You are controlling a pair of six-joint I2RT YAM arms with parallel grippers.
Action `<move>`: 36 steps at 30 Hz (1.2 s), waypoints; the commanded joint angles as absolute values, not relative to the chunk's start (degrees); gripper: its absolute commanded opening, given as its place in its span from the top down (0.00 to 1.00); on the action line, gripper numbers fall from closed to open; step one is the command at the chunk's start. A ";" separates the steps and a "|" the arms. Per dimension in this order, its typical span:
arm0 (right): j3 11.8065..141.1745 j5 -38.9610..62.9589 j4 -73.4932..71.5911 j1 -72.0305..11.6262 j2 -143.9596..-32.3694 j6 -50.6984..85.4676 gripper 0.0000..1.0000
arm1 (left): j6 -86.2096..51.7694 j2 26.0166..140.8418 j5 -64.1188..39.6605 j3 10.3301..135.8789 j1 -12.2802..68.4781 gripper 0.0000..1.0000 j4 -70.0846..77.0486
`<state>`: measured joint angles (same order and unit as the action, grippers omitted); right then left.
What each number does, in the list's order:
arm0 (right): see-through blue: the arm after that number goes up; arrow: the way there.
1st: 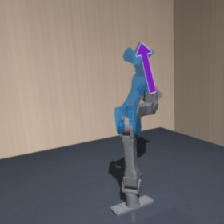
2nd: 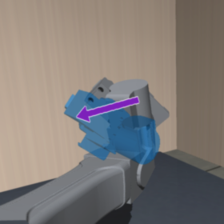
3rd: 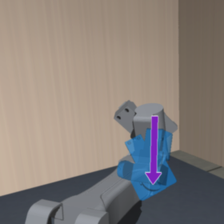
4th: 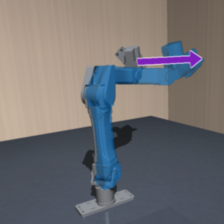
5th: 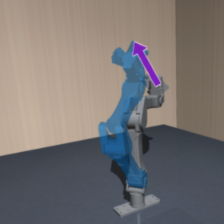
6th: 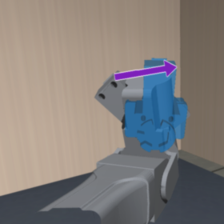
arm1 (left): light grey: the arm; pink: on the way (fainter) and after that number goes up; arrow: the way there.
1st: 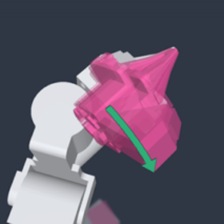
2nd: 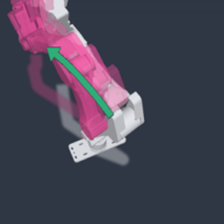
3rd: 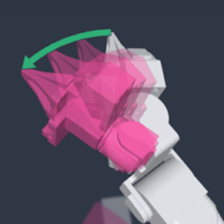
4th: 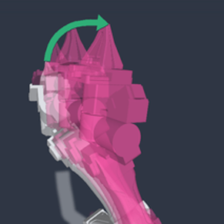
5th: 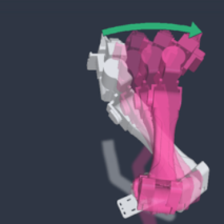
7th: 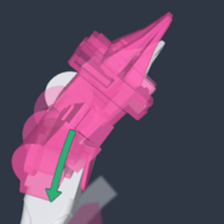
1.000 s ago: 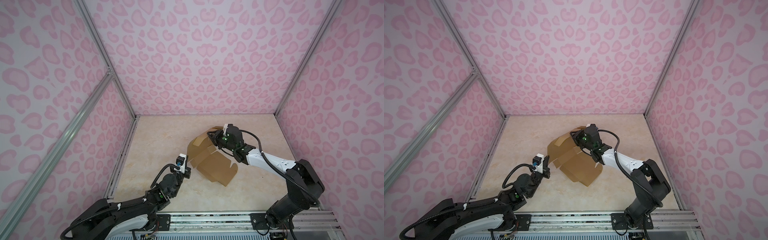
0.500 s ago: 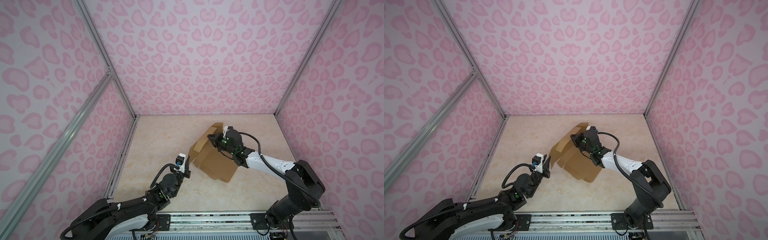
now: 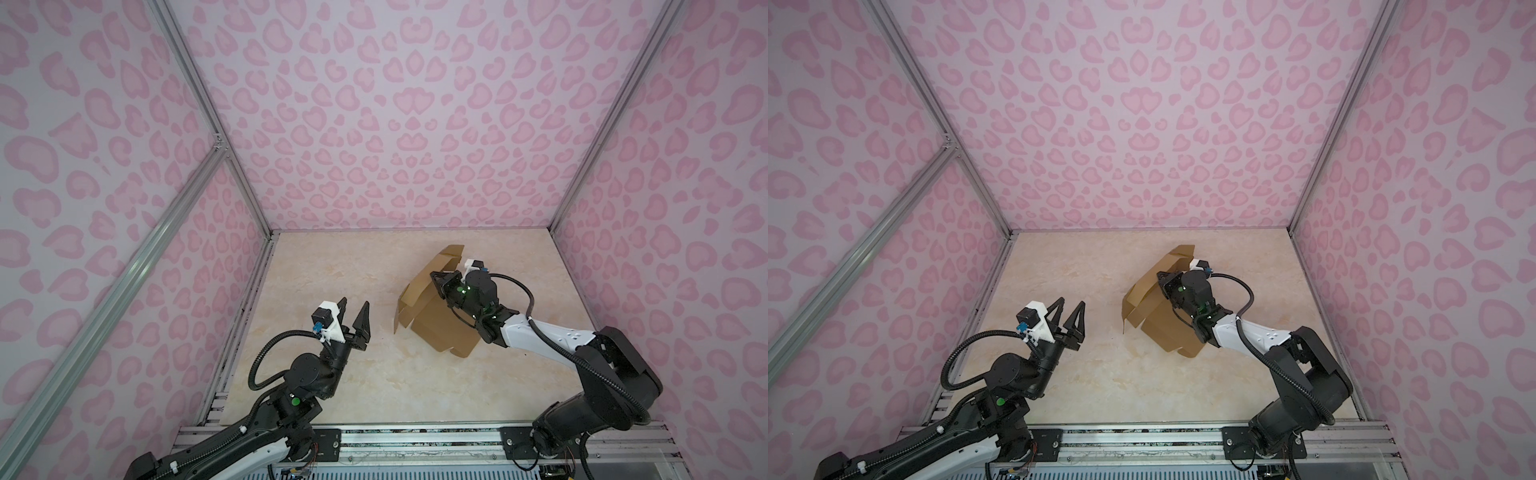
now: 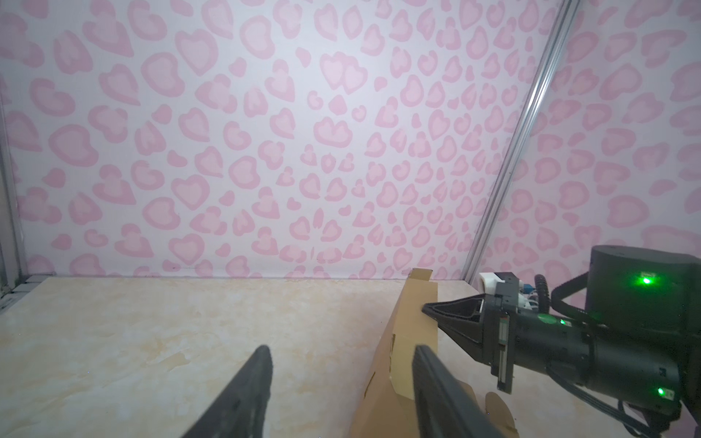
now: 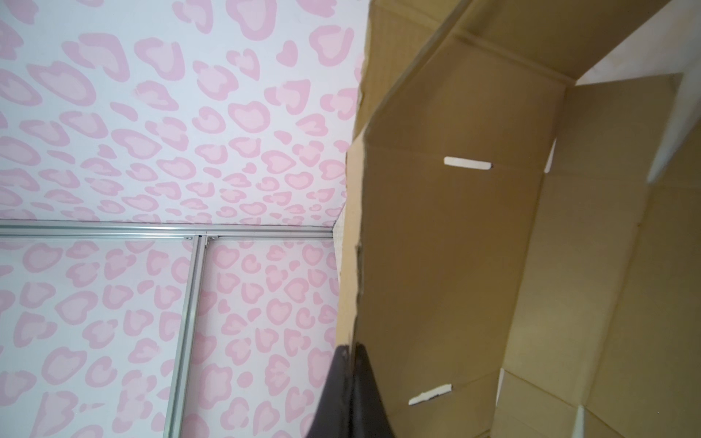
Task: Assemble paper box
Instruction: Fold the bottom flaps of a flat cardboard box at the center of the table.
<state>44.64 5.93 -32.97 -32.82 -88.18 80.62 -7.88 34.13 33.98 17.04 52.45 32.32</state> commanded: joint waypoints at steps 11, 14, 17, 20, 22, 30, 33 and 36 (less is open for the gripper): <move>39.55 5.32 -29.77 -31.85 -84.55 79.24 1.00 | -17.53 48.70 40.38 15.80 48.41 0.35 28.51; 37.70 6.60 -30.67 -30.72 -84.38 79.21 1.00 | -16.27 51.41 39.06 14.37 47.74 0.34 33.26; 37.87 7.12 -28.14 -30.16 -83.71 77.77 1.00 | -15.32 52.99 36.17 13.31 47.05 0.34 36.54; 39.40 6.33 -23.83 -30.25 -82.68 75.04 1.00 | -14.69 55.08 32.67 12.83 46.79 0.34 39.34; 39.89 6.13 -22.63 -30.32 -82.38 74.53 1.00 | -14.35 56.93 30.55 12.45 46.60 0.34 41.56; 43.73 3.74 -14.59 -31.18 -79.86 72.11 1.00 | -10.52 64.83 22.23 14.46 46.19 0.35 48.71; 44.67 1.49 -10.87 -31.71 -77.47 70.75 1.00 | -7.32 66.94 18.15 14.65 45.98 0.36 52.23; 45.75 -0.26 -7.10 -31.85 -74.95 68.74 1.00 | -4.58 66.81 17.34 16.61 45.56 0.36 53.04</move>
